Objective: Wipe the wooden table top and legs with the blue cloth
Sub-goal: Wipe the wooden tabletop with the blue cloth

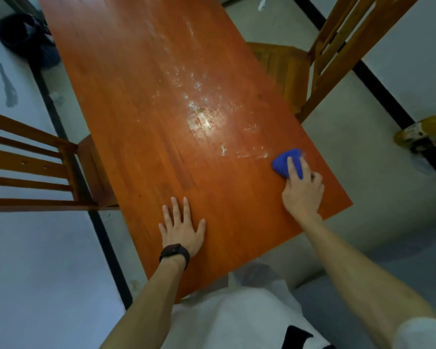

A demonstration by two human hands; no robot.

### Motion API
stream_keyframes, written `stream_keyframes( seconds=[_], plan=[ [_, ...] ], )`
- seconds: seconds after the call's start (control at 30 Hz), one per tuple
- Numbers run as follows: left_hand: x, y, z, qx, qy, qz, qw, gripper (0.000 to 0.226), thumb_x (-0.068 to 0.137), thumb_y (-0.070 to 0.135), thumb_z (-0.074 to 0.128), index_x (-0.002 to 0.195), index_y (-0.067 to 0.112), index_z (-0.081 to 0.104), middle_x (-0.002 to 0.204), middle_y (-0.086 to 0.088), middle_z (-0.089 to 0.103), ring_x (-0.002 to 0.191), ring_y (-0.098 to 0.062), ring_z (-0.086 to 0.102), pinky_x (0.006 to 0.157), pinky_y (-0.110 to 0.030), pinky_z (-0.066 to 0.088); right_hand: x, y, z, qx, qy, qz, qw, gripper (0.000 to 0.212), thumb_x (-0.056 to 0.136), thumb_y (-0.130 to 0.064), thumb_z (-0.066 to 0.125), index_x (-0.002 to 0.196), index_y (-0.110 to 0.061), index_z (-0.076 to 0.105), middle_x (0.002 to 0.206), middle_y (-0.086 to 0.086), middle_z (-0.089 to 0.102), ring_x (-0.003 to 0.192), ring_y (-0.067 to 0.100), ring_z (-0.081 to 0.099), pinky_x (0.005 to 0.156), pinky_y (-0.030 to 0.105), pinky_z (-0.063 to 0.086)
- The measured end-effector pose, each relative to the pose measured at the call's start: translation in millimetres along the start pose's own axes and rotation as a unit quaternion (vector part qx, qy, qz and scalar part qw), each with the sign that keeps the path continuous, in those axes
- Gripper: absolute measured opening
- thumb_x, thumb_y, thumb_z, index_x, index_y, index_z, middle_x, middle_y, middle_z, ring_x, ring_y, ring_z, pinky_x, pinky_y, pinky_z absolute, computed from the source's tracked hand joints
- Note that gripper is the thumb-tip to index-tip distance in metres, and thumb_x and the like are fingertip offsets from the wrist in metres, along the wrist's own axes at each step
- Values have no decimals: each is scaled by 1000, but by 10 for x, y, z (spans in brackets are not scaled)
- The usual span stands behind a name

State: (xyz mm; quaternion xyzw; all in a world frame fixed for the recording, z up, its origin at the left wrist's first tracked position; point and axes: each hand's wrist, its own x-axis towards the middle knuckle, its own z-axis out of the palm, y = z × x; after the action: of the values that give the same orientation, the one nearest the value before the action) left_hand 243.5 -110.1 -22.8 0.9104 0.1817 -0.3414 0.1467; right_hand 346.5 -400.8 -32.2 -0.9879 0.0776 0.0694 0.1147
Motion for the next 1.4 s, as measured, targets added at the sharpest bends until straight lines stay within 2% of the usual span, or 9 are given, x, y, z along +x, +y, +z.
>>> stream_keyframes(
  seconds=[0.3,0.43,0.57,0.7,0.8,0.9,1.0,1.17,1.4],
  plan=[
    [-3,127,20,0,19,-17,1000,81,94,69,25,142,40,-34,157,1,-33,149,-28,-19,121,-55,0,-617,-186,327,-11,-83,-327,941,77,85,-15,55,151,-41,25,161,-3,26,118,34,47,88,43,45],
    [-4,448,-9,27,25,40,999,76,94,69,23,149,42,-23,155,5,-34,149,-25,-19,120,-54,-3,-37,384,-21,-6,-19,-6,1000,64,95,-22,47,153,-40,24,162,-2,23,130,36,39,100,49,39],
    [9,789,45,19,-4,49,999,78,92,73,24,149,44,-21,157,4,-32,148,-27,-22,119,-56,-2,196,485,-312,132,23,298,945,57,103,-30,37,155,-37,16,164,-2,14,142,36,25,112,53,26],
    [40,900,87,30,-40,25,998,88,85,82,25,144,46,-31,152,3,-42,144,-32,-29,118,-58,-4,-260,71,-66,68,29,-54,996,63,95,-20,50,153,-35,28,160,0,28,128,31,44,98,45,42],
    [49,848,70,44,-48,28,997,87,84,82,26,138,50,-35,153,5,-41,145,-29,-29,119,-58,-1,-394,411,136,-24,-13,-293,956,73,84,-16,58,149,-40,36,157,-3,36,115,30,51,86,41,45],
    [46,811,49,62,-51,32,996,85,82,85,21,137,53,-36,149,9,-45,143,-24,-32,116,-62,-6,-28,885,-103,16,1,18,1000,62,94,-17,48,152,-35,31,159,0,30,128,40,41,100,52,42],
    [14,786,88,71,-48,36,996,85,80,87,16,134,52,-39,146,10,-49,142,-24,-35,116,-62,-7,220,1098,-384,149,-22,298,943,55,102,-23,37,155,-32,23,163,-3,18,142,41,23,114,50,26],
    [81,785,106,82,-57,29,995,85,78,89,11,135,51,-39,142,11,-53,140,-23,-38,116,-62,-10,-129,321,-147,88,39,-55,994,59,95,-20,52,150,-32,35,156,1,35,119,31,46,95,47,45],
    [120,779,145,81,-40,25,996,83,80,87,12,136,49,-37,140,13,-53,138,-21,-41,115,-61,-11,-338,-234,258,-6,-110,-350,930,62,93,-37,52,151,-37,28,161,-1,26,128,32,42,98,49,38]
  ],
)
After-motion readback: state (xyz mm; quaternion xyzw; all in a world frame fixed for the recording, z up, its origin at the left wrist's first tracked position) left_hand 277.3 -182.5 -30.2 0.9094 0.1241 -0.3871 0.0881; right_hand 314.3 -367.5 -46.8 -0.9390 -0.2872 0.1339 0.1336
